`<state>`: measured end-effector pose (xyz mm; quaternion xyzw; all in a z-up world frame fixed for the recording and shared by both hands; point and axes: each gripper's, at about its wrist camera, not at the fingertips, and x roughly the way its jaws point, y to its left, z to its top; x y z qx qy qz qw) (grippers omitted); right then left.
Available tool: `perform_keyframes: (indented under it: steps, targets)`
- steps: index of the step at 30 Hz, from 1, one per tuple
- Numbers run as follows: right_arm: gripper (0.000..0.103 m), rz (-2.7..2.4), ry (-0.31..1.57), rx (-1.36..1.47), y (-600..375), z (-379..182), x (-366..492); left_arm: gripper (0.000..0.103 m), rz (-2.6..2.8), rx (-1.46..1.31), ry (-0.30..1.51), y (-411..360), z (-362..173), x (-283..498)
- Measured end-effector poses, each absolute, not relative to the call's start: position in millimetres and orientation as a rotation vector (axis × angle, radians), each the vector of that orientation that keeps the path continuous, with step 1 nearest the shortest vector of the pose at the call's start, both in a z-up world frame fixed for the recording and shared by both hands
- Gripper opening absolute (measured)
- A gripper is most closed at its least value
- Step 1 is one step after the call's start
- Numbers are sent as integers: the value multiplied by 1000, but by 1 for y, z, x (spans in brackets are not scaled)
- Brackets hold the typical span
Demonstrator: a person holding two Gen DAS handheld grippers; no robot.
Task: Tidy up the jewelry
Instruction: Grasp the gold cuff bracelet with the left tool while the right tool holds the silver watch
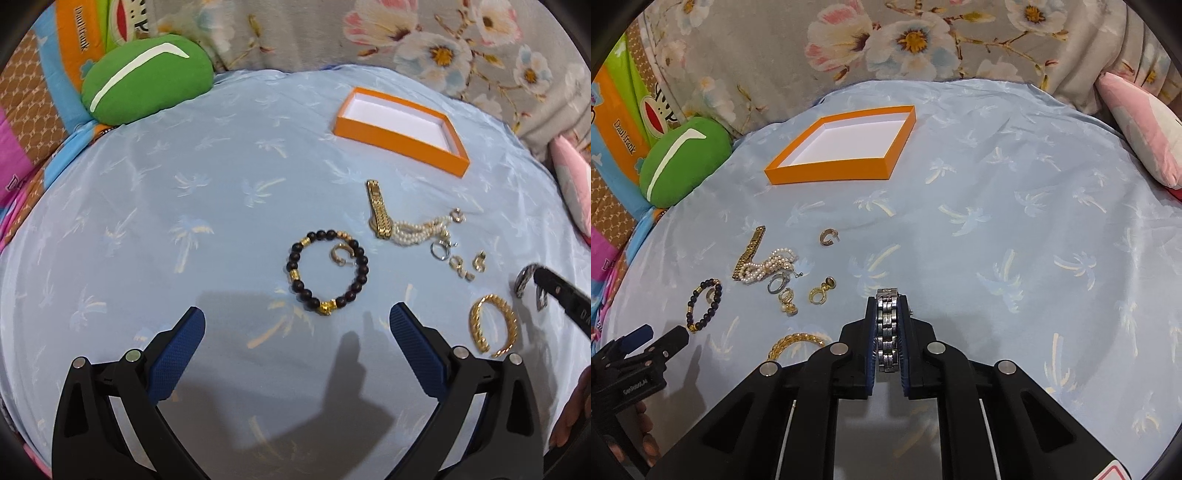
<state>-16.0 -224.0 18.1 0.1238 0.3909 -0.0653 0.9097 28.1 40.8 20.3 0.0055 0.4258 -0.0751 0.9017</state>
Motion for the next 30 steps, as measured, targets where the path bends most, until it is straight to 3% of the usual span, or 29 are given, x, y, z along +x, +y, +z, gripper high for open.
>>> perform_keyframes:
  steps: [14, 22, 23, 25, 29, 30]
  targets:
    - [9, -198, 795, 276, -246, 27, -31, 98, -421, 99, 874, -49, 30, 1]
    - [9, -212, 789, 295, -261, 28, -36, 97, -480, 213, 917, -102, 7, -5]
    - [9, -213, 788, 298, -262, 28, -37, 95, -476, 222, 927, -104, 3, -3]
    - [9, -211, 786, 301, -264, 29, -37, 80, -487, 226, 954, -105, -3, -1]
    - [9, -205, 785, 307, -264, 29, -36, 66, -481, 243, 921, -104, -3, -2]
    - [9, -201, 783, 309, -264, 30, -36, 59, -476, 241, 916, -103, -3, -2]
